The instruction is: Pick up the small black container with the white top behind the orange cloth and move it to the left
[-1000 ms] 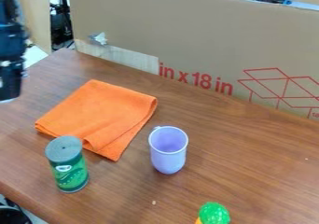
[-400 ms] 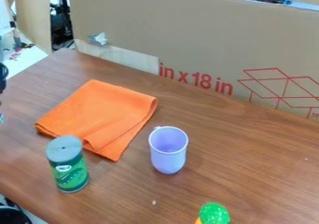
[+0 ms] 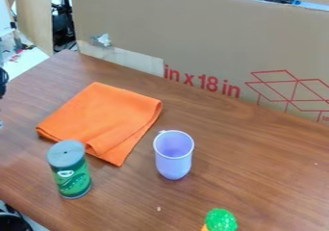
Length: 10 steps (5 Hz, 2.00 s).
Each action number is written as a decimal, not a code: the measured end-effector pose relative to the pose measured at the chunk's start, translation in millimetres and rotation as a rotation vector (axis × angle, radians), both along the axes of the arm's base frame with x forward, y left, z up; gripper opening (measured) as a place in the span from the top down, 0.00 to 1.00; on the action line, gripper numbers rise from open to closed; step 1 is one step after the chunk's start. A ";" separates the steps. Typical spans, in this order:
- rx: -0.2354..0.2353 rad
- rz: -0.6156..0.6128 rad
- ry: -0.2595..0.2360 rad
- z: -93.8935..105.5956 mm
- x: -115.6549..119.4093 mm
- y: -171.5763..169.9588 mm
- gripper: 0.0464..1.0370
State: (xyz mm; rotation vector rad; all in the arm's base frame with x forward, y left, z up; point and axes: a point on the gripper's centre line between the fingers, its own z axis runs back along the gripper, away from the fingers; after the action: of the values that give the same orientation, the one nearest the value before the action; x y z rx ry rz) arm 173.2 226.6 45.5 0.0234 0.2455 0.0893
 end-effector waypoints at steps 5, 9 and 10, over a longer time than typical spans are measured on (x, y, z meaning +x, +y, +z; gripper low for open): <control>-0.050 -0.056 -0.098 -10.5 25.9 -10.1 0.04; -0.049 -0.262 -0.353 91.0 69.9 -70.9 0.04; -0.064 -0.343 -0.378 103.0 67.1 -99.7 0.04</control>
State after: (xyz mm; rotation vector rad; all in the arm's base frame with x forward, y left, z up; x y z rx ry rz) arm 240.3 126.9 148.5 -0.0153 -0.1354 -0.2545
